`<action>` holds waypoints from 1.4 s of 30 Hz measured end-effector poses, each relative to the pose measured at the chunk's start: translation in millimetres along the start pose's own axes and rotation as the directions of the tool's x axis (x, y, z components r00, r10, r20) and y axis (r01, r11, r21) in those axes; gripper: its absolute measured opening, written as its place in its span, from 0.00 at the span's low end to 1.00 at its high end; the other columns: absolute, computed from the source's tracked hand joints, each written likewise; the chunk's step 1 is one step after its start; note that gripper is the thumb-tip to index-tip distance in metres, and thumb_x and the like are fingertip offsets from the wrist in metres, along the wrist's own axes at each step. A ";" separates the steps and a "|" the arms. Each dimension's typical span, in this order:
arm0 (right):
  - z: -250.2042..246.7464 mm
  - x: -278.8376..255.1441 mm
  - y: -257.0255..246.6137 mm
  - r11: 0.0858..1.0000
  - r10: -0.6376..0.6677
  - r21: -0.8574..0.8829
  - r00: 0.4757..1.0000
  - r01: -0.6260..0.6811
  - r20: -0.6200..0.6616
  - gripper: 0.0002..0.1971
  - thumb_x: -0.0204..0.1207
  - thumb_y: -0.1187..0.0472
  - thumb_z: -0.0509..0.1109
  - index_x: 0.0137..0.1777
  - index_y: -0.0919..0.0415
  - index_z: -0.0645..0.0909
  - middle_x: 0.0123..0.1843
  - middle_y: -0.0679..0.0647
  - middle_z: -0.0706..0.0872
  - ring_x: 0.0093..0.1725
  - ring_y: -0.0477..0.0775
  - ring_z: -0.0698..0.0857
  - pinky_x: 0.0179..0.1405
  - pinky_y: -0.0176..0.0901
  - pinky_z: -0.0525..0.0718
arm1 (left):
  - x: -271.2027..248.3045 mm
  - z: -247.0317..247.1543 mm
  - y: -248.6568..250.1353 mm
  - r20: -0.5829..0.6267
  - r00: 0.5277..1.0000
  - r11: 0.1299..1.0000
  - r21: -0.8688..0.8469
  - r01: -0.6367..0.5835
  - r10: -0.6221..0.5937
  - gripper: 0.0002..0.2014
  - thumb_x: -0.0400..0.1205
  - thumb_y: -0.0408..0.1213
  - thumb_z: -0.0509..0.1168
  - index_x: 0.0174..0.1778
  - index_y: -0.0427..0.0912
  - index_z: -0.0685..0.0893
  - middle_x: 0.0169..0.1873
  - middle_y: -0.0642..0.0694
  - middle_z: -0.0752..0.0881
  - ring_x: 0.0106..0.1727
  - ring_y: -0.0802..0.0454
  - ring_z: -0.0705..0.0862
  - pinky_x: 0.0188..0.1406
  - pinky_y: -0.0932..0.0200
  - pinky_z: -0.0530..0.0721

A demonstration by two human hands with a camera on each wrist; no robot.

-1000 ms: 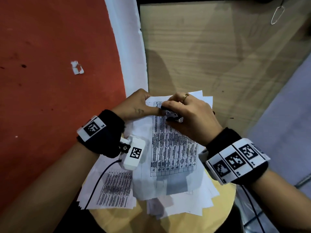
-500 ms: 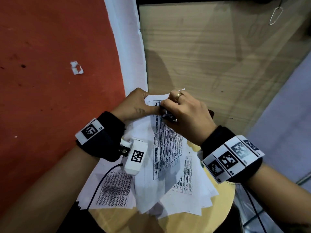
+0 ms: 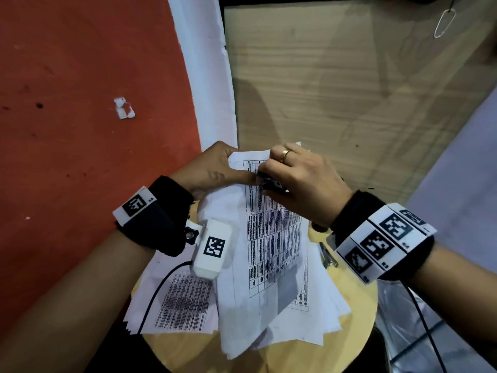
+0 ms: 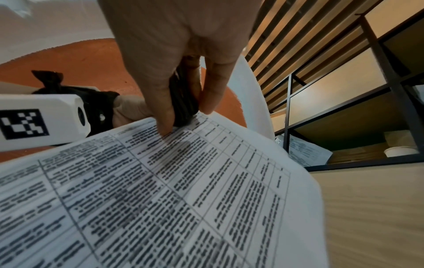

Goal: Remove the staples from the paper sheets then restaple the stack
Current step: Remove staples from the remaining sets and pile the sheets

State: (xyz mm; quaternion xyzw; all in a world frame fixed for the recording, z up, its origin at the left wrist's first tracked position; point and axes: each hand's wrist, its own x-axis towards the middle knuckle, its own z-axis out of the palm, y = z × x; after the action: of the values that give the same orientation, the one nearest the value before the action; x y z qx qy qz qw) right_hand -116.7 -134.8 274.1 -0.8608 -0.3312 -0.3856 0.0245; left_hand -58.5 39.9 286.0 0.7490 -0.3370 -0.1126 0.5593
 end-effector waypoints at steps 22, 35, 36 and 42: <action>9.6 -17.4 -3.9 0.679 0.525 0.658 0.842 -0.327 -0.123 0.16 0.60 0.57 0.82 0.46 0.64 0.86 0.42 0.57 0.88 0.44 0.50 0.86 0.46 0.49 0.84 | -3.9 8.0 -2.6 -0.057 0.998 0.991 -0.125 -0.045 0.038 0.09 0.72 0.24 0.70 0.34 0.44 0.90 0.31 0.51 0.90 0.31 0.60 0.87 0.33 0.67 0.84; 21.6 -26.2 -5.9 0.776 0.594 0.484 0.725 -0.404 -0.348 0.12 0.63 0.62 0.83 0.43 0.65 0.85 0.40 0.54 0.86 0.42 0.45 0.82 0.44 0.32 0.79 | 13.7 9.0 -25.3 -0.395 0.909 0.955 0.296 -0.014 0.136 0.08 0.61 0.58 0.70 0.25 0.59 0.86 0.22 0.43 0.81 0.27 0.58 0.75 0.31 0.54 0.75; 20.7 -31.4 -2.2 0.784 0.599 0.453 0.712 -0.425 -0.367 0.13 0.63 0.61 0.82 0.44 0.66 0.85 0.40 0.54 0.86 0.42 0.45 0.82 0.44 0.30 0.78 | 12.2 4.5 -27.7 -0.411 0.902 0.953 0.304 0.001 0.130 0.11 0.61 0.59 0.69 0.26 0.56 0.87 0.23 0.43 0.83 0.26 0.59 0.76 0.30 0.54 0.75; 46.2 -61.9 16.5 0.741 0.646 0.249 0.764 -0.623 -0.009 0.20 0.61 0.54 0.82 0.49 0.65 0.85 0.44 0.60 0.87 0.45 0.59 0.85 0.45 0.46 0.80 | 10.2 -9.6 -30.3 -0.322 0.942 0.921 0.388 0.045 0.089 0.28 0.59 0.63 0.70 0.42 0.42 0.91 0.37 0.40 0.91 0.36 0.43 0.87 0.39 0.48 0.83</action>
State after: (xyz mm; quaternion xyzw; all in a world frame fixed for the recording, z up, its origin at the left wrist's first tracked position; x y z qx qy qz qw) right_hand -107.0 -168.0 203.2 -0.8938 -0.0592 -0.3534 0.2698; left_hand -34.1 45.3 263.8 0.8494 -0.2615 0.0915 0.4492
